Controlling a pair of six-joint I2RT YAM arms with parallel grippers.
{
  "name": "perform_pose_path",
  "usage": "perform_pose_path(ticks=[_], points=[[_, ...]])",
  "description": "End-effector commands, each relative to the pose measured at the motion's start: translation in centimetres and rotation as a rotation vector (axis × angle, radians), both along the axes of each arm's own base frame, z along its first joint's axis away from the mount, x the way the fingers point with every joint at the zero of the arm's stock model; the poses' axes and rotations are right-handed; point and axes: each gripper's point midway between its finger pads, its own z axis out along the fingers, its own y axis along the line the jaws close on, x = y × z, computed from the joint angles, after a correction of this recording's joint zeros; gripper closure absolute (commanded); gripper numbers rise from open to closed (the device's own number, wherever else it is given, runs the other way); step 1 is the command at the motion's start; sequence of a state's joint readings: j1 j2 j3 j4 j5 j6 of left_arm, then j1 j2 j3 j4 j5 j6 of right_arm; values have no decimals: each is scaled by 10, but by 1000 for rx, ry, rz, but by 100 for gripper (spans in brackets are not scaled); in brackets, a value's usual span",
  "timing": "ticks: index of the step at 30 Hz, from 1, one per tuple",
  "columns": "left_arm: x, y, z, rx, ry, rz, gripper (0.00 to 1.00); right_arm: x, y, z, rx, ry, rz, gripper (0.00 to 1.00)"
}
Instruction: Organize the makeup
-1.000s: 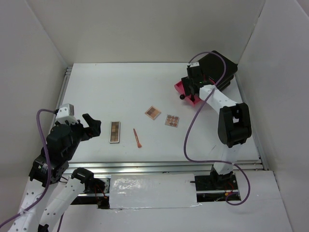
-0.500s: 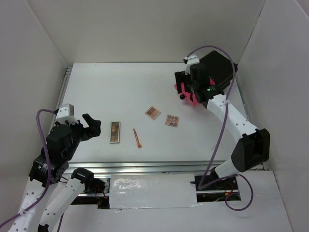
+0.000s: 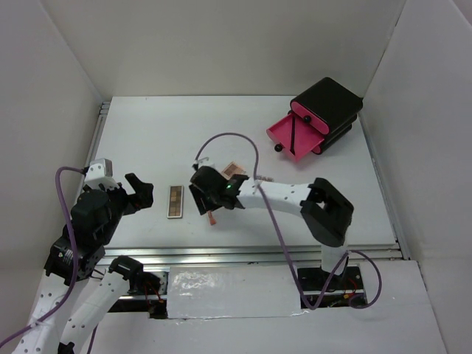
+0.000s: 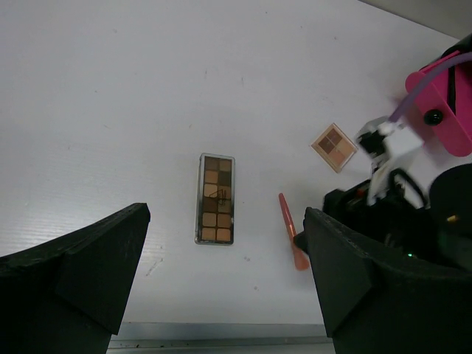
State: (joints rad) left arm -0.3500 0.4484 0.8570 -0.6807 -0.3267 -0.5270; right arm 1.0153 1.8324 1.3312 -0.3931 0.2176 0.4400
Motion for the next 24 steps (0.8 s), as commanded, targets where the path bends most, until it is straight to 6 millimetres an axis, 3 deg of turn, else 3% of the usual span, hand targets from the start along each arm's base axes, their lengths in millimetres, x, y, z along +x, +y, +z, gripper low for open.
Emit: perform_pose_path(ticks=[1,4,11,14,17,18,21,23,24], points=[[4,-2,6,-6,-23,-2,1,-8,15,-12,-22,28,-127,32],[3,-2,6,-8,-25,-3,1,-18,21,-33,-67,39,-151,32],[3,-3,8,-10,-32,-11,0,-23,16,-54,-92,46,-177,37],[2,-3,8,-12,-33,-12,1,-25,19,-66,-109,74,-159,49],[1,-2,10,-15,-42,-8,1,-30,21,-75,-119,103,-140,76],[1,-2,10,-15,-42,-6,1,-29,20,-77,-123,100,-143,78],[1,-2,10,-16,-44,-8,1,-27,16,-65,-124,76,-156,100],[1,-2,10,-13,-39,-8,1,-24,17,-48,-100,44,-143,100],[2,-2,9,-12,-36,-8,0,-15,13,-21,-58,-3,-156,100]])
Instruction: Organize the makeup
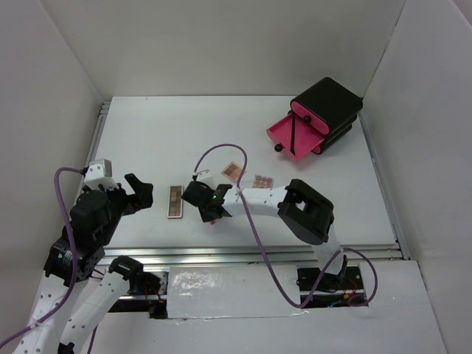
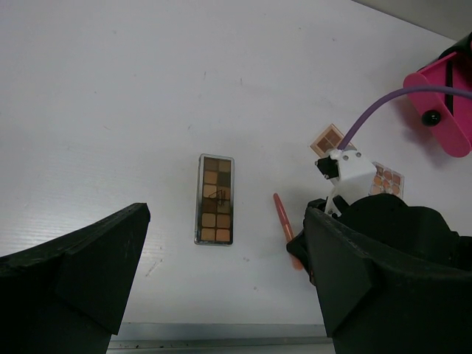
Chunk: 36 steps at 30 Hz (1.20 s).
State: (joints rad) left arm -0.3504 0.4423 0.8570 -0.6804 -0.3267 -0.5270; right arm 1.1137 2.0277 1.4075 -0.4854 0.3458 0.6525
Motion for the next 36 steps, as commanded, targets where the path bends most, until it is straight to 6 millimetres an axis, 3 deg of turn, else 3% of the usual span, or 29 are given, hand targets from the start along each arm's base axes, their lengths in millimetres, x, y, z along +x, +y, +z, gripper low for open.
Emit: perform_pose_path(ticks=[1,2,3,4,5,6,7,8,10,12,13,14,15,19,28,29,30,32,33,36], points=[[2,-3,8,-11,-33,-9,1,20,-3,61,83,-118,-18,100],[2,-3,8,-11,-33,-9,1,31,-12,78,90,-152,-25,100],[2,-2,8,-11,-32,-7,1,60,-39,111,139,-195,-98,100],[2,-2,8,-11,-32,-7,1,78,-58,126,171,-208,-137,100],[2,-2,8,-10,-31,-6,0,97,-76,158,243,-262,-152,100],[2,-2,8,-11,-31,-4,1,112,-96,163,262,-264,-177,100],[1,-2,8,-11,-31,-6,1,141,-134,173,270,-281,-254,100],[1,-2,8,-10,-33,-4,1,154,-154,187,240,-319,-272,100],[0,-2,9,-13,-39,-5,1,184,-204,194,150,-357,-374,100],[0,-1,10,-15,-43,-4,1,201,-226,190,62,-336,-365,100],[0,-1,10,-16,-43,-2,1,209,-237,185,34,-322,-373,100],[0,-1,10,-15,-42,-2,1,218,-256,165,-21,-269,-387,100],[0,0,10,-14,-40,1,1,228,-260,171,-17,-271,-388,100],[-1,0,10,-15,-42,3,1,246,-290,147,-85,-204,-423,100],[1,-2,8,-11,-34,-5,1,253,-322,128,-112,-176,-483,97],[1,-2,8,-11,-34,-5,1,252,-324,127,-115,-172,-487,91],[2,-2,8,-11,-31,-7,0,251,-324,127,-118,-172,-487,74],[1,-2,9,-11,-33,-5,1,251,-326,131,-118,-182,-494,67],[2,-2,8,-9,-30,-4,0,252,-326,133,-116,-188,-497,59],[2,-2,7,-8,-27,-4,1,251,-320,146,-85,-192,-492,51]])
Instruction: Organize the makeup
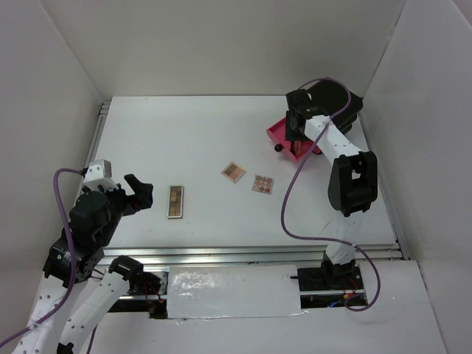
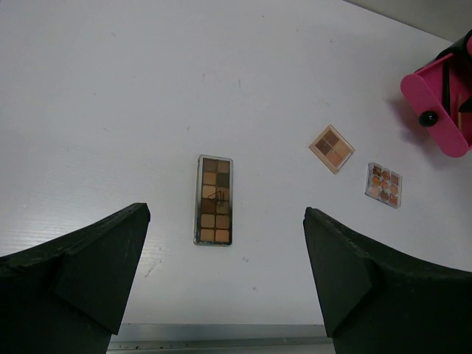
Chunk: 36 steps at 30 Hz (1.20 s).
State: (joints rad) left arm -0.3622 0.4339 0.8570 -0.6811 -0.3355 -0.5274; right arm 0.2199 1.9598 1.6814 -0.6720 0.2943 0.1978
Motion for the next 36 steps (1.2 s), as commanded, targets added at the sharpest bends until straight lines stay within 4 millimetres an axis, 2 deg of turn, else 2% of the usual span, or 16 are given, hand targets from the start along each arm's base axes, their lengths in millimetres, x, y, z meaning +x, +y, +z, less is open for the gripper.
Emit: perform_pose_path(ticks=[1,2,3,4,5,6,7,8,11,13,15,17,24,27,31,36], points=[[3,-2,5,-8,-19,-2,1,0,11,53,44,-103,19,50],[3,-2,6,-9,-22,-2,1,-2,17,59,58,-116,35,50],[3,-2,5,-8,-19,-4,1,-10,38,74,90,-147,100,53],[4,-2,5,-8,-18,-4,0,-15,47,70,99,-154,130,57],[4,-2,5,-8,-16,0,1,-20,58,70,107,-161,165,63],[4,-2,6,-9,-19,0,1,-25,68,66,109,-157,213,77],[3,-2,5,-10,-18,0,1,-33,83,51,131,-133,270,85],[3,-2,6,-10,-19,0,1,-37,91,42,137,-114,314,99],[3,-1,5,-11,-18,4,1,-41,96,7,54,-41,367,100],[3,-1,5,-10,-18,5,1,-40,92,-13,-45,-4,378,100],[4,-2,5,-10,-15,1,1,-36,74,-28,-216,19,305,100],[5,-2,3,-6,-8,0,0,-30,56,-25,-339,18,221,100],[6,-3,2,-2,-4,-2,1,-18,41,-36,-574,16,215,100],[6,-4,2,-2,-3,-5,1,-12,31,-32,-659,-1,201,100],[6,-4,3,-2,-6,-10,1,-3,23,-19,-677,-44,166,100],[5,-4,4,-3,-10,-14,1,9,6,-15,-678,-30,114,100]])
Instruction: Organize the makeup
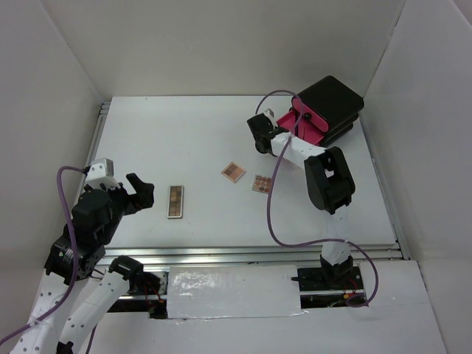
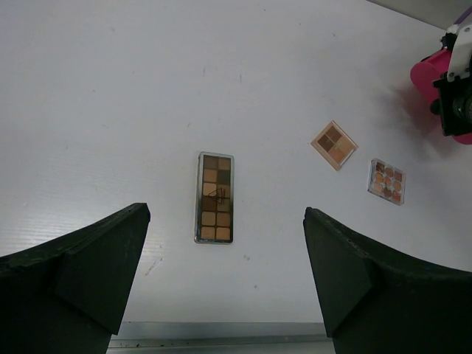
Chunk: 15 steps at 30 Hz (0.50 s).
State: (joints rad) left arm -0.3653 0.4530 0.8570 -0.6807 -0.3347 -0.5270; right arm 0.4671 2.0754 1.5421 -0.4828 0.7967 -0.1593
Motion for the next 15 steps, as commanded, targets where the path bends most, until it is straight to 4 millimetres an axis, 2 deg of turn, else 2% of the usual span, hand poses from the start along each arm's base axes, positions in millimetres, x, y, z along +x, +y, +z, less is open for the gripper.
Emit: perform_pose_path(ticks=[1,7,15], points=[[2,-3,7,-10,-27,-10,1,23,-23,26,-35,-102,-83,100],[4,-6,7,-8,-24,-26,1,22,-27,34,-33,-117,-81,100],[2,-5,9,-13,-38,-25,1,34,-58,29,-25,-117,-138,100]])
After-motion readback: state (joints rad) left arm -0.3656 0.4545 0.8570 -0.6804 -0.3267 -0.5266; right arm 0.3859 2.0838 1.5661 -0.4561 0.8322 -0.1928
